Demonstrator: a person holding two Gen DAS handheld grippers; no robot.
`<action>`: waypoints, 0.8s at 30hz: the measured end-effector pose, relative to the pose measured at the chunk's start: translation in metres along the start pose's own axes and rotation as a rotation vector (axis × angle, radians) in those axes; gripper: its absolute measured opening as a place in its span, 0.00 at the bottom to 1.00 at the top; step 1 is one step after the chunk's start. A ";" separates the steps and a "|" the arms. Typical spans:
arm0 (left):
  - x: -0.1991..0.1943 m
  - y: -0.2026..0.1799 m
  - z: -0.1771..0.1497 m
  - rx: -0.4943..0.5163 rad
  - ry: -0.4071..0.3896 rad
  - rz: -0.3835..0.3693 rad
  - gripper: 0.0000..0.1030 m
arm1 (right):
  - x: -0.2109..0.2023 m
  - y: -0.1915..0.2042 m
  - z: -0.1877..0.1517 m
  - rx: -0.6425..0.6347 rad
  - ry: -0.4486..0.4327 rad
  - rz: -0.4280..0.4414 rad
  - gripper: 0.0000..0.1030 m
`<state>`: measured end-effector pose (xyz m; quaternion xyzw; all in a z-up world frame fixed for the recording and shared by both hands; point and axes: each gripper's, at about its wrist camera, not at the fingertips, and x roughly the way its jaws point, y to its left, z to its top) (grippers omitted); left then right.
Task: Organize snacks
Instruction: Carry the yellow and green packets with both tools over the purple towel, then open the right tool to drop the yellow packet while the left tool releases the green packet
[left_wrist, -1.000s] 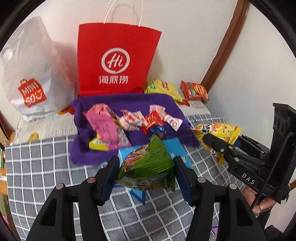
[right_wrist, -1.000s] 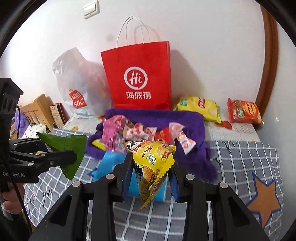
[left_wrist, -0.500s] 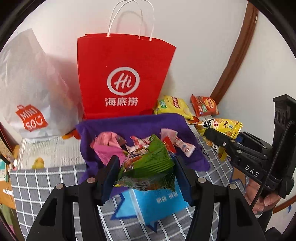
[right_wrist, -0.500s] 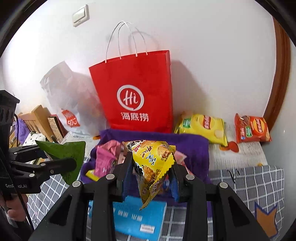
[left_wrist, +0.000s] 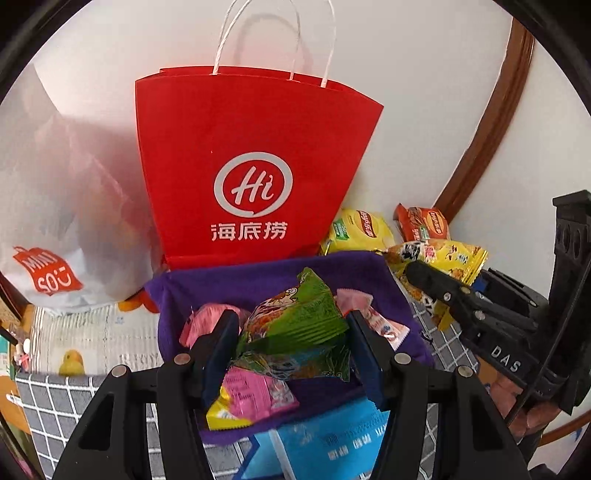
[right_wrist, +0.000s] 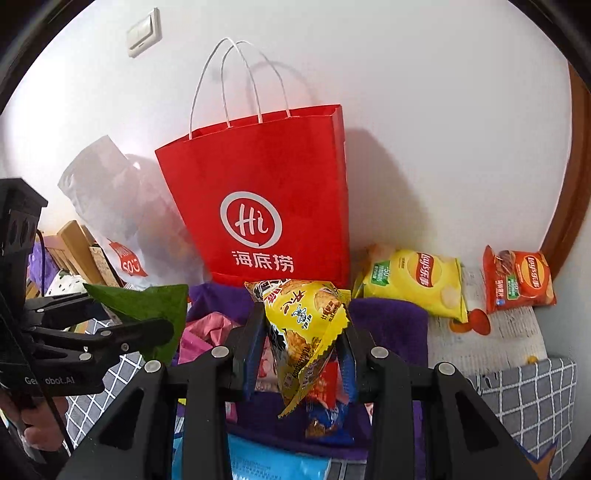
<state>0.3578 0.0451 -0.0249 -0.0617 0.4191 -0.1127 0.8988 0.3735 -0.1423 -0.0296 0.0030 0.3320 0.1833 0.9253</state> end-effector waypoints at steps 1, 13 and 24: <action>0.003 0.001 0.001 -0.001 0.000 -0.001 0.56 | 0.003 0.000 -0.001 -0.002 0.002 0.002 0.35; 0.047 0.024 -0.015 -0.020 0.053 0.007 0.56 | 0.052 -0.028 -0.019 -0.019 0.104 -0.047 0.35; 0.057 0.027 -0.017 -0.022 0.078 -0.003 0.56 | 0.083 -0.040 -0.031 -0.034 0.195 -0.054 0.35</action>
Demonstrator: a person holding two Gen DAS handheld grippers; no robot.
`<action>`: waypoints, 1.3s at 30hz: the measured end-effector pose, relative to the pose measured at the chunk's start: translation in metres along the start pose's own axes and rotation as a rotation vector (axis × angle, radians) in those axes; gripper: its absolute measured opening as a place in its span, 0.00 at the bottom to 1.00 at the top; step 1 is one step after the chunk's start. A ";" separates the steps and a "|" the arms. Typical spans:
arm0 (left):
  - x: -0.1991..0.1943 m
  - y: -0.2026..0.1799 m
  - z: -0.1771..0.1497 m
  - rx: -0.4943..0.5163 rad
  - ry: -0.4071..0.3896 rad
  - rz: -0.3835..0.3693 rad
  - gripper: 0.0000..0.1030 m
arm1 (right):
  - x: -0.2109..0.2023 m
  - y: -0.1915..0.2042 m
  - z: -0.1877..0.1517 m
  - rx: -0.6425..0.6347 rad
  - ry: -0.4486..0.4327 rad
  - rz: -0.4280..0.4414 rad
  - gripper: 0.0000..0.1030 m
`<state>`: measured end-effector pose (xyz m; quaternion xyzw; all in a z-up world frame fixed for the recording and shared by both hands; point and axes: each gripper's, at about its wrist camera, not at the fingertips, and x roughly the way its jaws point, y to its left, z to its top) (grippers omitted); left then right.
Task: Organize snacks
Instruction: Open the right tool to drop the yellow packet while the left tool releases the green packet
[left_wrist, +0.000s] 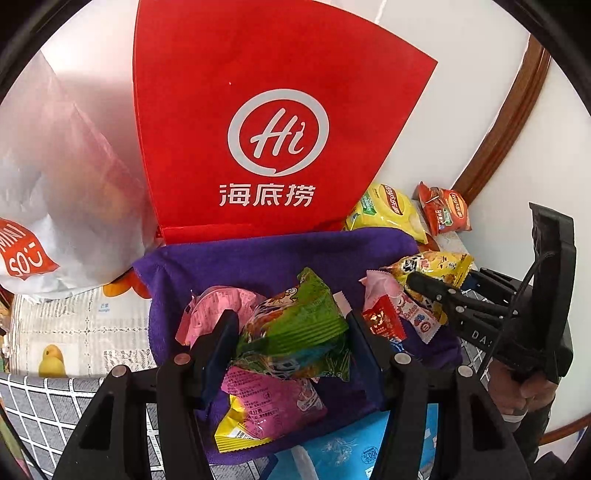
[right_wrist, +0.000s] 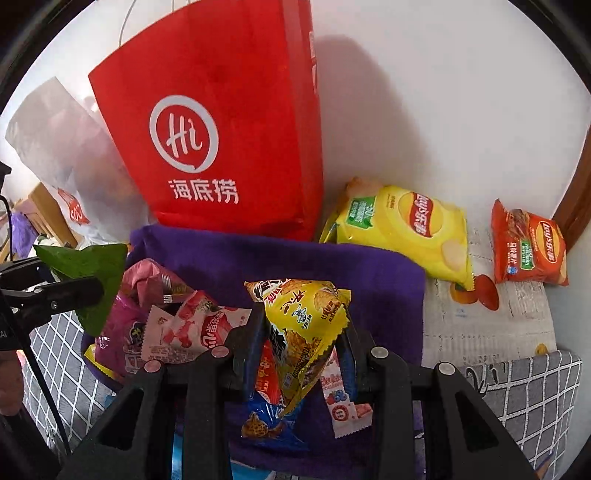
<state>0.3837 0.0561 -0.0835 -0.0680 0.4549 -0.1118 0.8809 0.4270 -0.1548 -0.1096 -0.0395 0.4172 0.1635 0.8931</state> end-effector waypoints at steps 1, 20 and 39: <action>0.001 0.000 0.000 0.000 0.004 0.000 0.56 | 0.001 0.001 0.000 -0.005 0.005 0.003 0.35; 0.010 0.006 -0.001 -0.013 0.034 0.006 0.56 | 0.022 0.011 -0.008 -0.036 0.081 -0.002 0.35; 0.029 0.003 -0.002 -0.013 0.086 -0.017 0.56 | 0.028 0.016 -0.010 -0.051 0.076 -0.002 0.36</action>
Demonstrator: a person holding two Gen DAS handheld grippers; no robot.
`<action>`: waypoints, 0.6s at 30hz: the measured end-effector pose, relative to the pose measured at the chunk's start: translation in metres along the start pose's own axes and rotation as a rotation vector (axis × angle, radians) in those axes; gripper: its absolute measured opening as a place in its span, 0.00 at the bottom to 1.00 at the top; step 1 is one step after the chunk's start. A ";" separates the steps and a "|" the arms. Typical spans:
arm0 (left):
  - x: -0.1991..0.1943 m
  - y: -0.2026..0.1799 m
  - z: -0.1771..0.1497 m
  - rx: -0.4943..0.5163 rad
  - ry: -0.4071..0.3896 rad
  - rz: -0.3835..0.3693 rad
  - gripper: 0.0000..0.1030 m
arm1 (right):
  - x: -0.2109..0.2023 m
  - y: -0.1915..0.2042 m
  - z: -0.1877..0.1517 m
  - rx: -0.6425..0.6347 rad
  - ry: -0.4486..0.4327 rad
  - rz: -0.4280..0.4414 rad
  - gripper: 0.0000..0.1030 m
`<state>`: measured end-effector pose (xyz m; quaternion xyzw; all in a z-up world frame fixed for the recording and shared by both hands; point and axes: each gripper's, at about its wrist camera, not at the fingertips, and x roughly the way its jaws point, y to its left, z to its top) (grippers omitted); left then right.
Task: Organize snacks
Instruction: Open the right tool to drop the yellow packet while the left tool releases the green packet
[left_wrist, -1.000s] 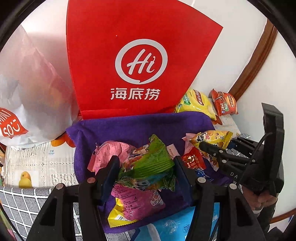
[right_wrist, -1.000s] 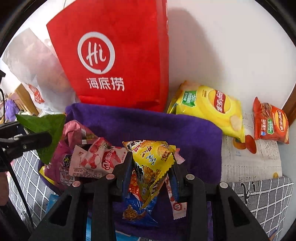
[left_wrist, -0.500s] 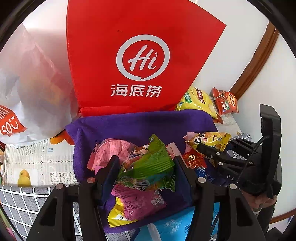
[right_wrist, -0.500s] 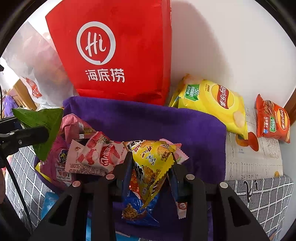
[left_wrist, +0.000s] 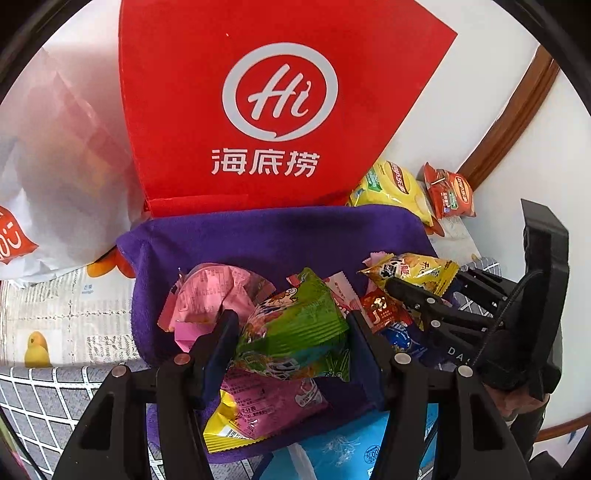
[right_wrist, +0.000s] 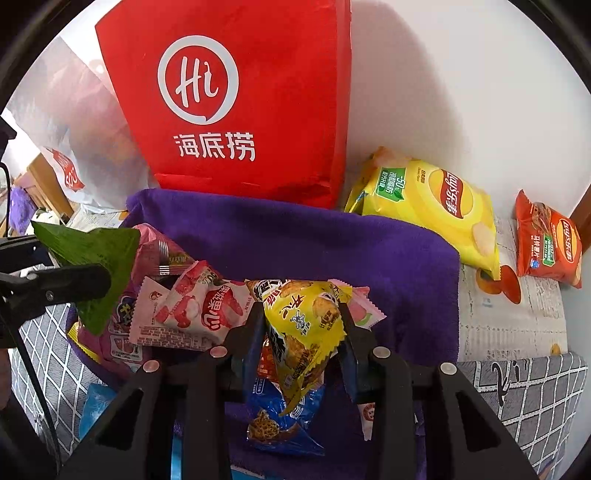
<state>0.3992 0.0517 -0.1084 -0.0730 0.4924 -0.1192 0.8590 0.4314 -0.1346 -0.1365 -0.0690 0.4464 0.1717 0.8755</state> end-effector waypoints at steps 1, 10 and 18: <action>0.002 -0.001 0.000 0.002 0.004 0.003 0.56 | 0.000 -0.001 0.000 0.007 0.002 0.002 0.36; 0.014 -0.005 -0.002 0.018 0.032 0.015 0.56 | -0.002 -0.001 0.001 0.005 0.013 0.001 0.36; 0.017 -0.009 -0.002 0.024 0.029 0.006 0.56 | -0.009 0.001 0.001 -0.005 0.003 0.005 0.44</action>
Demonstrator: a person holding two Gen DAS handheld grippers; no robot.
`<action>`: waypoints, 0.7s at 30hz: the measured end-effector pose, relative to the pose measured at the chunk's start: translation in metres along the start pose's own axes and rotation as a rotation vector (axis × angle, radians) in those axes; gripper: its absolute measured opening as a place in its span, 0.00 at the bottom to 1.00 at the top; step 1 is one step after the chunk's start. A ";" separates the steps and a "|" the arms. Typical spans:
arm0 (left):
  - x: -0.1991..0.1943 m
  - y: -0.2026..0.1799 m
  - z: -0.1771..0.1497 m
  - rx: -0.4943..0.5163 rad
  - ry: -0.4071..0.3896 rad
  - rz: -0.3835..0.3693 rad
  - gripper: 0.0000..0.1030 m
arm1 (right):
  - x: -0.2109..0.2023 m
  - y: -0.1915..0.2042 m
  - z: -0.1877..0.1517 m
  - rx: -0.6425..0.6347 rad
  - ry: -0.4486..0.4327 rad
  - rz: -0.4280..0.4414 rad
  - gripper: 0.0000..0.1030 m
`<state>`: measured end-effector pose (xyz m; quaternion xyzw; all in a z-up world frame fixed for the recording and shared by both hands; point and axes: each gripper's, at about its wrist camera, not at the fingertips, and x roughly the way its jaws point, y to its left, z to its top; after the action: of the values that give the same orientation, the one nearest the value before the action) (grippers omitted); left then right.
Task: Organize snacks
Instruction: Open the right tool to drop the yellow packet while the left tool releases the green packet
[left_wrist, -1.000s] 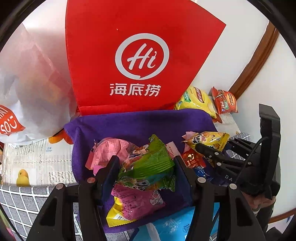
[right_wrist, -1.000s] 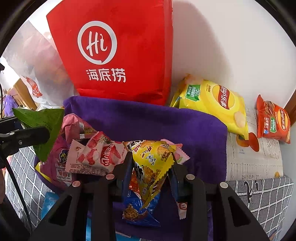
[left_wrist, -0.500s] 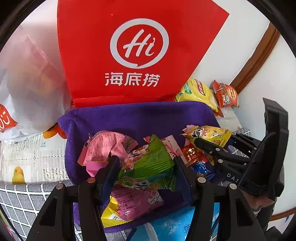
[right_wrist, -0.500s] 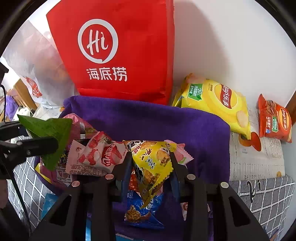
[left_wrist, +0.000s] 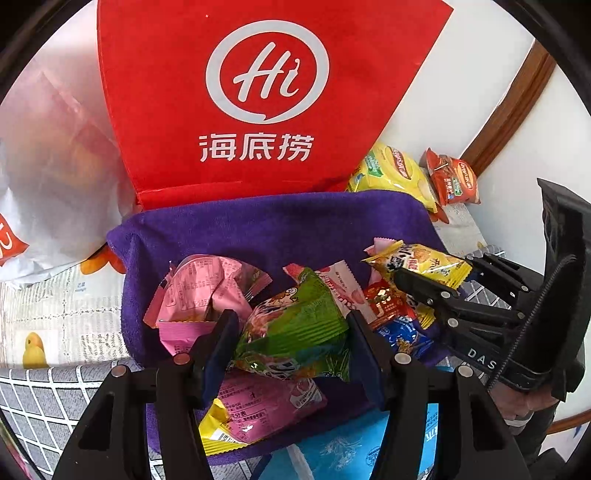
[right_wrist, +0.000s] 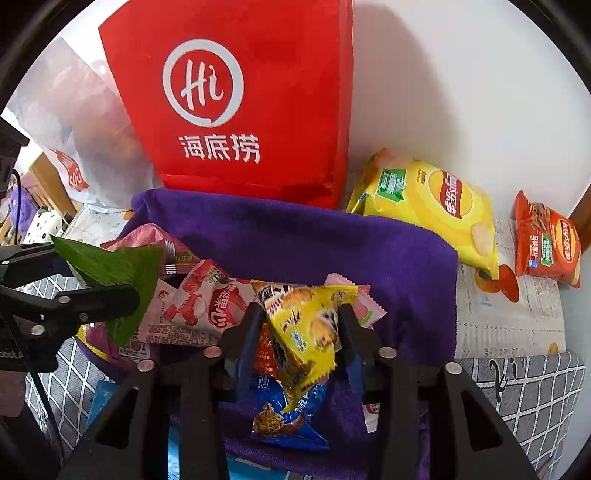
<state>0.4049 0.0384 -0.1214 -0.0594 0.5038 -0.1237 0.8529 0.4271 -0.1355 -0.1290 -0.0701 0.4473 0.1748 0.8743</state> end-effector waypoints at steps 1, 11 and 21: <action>0.000 0.000 0.000 0.000 0.000 -0.012 0.56 | -0.002 0.000 0.000 -0.002 -0.007 0.001 0.45; 0.001 -0.001 -0.002 0.008 0.001 -0.009 0.57 | -0.014 -0.001 0.003 0.008 -0.032 -0.002 0.50; -0.003 -0.003 -0.003 0.010 0.006 -0.020 0.57 | -0.037 0.000 0.002 0.036 -0.068 -0.018 0.50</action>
<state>0.3998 0.0361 -0.1193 -0.0601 0.5053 -0.1349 0.8502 0.4092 -0.1443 -0.0982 -0.0524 0.4197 0.1609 0.8917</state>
